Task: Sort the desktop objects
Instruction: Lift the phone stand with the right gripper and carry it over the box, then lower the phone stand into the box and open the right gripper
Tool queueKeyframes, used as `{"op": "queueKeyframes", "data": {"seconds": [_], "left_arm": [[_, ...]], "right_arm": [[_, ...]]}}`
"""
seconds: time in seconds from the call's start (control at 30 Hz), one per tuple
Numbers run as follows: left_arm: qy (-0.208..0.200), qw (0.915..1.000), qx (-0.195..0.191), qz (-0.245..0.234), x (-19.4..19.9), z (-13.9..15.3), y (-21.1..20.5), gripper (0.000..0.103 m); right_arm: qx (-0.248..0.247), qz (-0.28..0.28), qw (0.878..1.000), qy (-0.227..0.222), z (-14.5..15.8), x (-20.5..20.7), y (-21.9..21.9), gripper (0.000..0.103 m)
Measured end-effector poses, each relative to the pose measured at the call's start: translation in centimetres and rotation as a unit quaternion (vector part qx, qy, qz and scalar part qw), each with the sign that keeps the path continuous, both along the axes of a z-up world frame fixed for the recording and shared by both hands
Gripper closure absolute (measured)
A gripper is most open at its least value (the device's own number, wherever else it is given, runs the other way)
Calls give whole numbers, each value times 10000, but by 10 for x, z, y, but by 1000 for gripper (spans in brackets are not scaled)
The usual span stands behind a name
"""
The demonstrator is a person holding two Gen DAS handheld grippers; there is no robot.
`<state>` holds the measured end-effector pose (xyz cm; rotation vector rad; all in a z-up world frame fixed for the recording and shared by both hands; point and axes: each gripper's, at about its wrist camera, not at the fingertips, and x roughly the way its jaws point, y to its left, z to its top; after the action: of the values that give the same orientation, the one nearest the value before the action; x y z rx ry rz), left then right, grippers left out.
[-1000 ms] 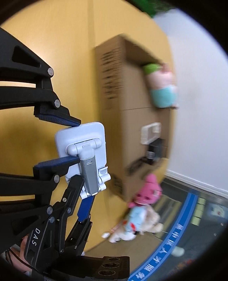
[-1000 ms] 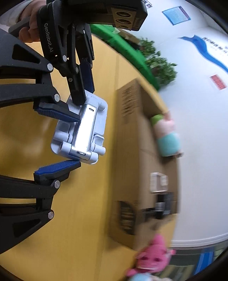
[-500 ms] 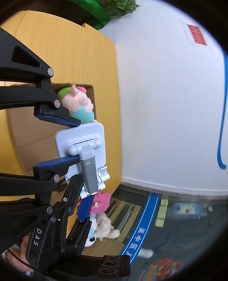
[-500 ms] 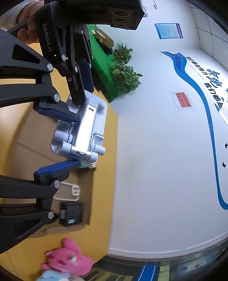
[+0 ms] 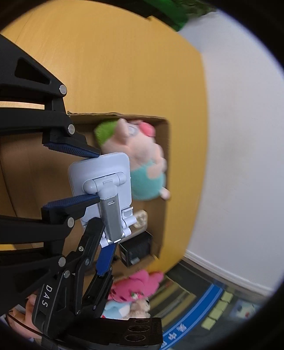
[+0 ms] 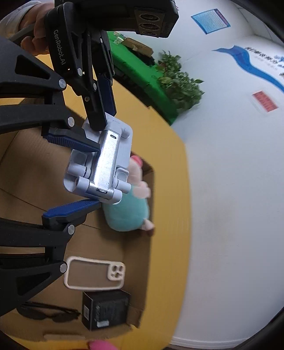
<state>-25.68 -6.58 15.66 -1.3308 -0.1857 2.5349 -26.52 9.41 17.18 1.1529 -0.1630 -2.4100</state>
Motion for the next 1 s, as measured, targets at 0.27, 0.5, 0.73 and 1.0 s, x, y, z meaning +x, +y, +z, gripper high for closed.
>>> {"op": "queueKeyframes", "data": {"seconds": [0.27, 0.5, 0.73, 1.0], "left_arm": [[-1018, 9947, -118, 13, -22, -54, -2, 69], [-1465, 9875, -582, -26, -35, -76, 7, 70], [-1194, 9914, -513, 143, -29, -58, -13, 70], [-325, 9967, -670, 322, 5, -21, -50, 70]], "right_arm": [[140, 153, 9936, -1115, -69, -32, -1, 60], [201, 206, 9824, -1847, -111, -46, -6, 61], [239, 265, 9767, -2118, -133, -39, -25, 77], [126, 373, 9733, -2261, -136, -33, -40, 60]]}}
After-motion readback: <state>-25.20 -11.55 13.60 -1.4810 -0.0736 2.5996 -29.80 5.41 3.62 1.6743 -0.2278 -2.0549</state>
